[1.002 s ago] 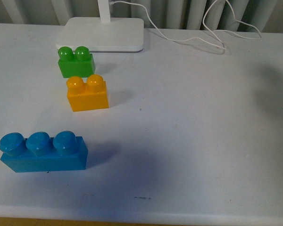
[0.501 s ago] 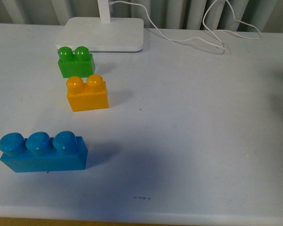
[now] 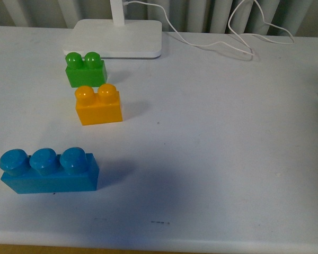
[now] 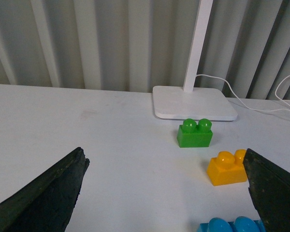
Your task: Insert yellow block into base center
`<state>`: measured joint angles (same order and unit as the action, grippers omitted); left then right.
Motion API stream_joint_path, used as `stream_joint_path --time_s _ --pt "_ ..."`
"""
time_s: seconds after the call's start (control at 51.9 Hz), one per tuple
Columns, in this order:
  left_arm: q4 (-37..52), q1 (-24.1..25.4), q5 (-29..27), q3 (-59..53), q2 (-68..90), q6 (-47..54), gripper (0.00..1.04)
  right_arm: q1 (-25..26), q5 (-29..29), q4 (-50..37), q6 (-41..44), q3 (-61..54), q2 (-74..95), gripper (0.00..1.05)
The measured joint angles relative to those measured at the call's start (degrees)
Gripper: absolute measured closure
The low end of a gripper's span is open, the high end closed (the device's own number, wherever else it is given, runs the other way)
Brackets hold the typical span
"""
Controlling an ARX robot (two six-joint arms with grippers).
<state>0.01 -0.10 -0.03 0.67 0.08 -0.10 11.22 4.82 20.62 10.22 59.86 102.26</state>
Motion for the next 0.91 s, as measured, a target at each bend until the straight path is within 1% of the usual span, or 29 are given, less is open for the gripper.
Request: stream_joint_path --time_s 0.347,0.52,0.655,0.906 --pt "0.0 0.0 0.0 0.0 0.0 0.0 0.06 0.46 0.42 -1.81 0.66 0.39 2.78 0.09" --pt "0.0 0.0 -0.02 0.0 0.0 0.0 0.06 -0.63 0.13 -1.88 -0.9 -0.44 2.58 0.09" --pt "0.0 0.0 0.0 0.0 0.0 0.0 0.06 -3.15 -0.22 -1.86 -5.4 -3.28 0.61 0.09" --pt "0.0 0.0 0.0 0.0 0.0 0.0 0.06 -10.05 -0.28 -2.38 -12.79 -7.45 -2.08 0.09"
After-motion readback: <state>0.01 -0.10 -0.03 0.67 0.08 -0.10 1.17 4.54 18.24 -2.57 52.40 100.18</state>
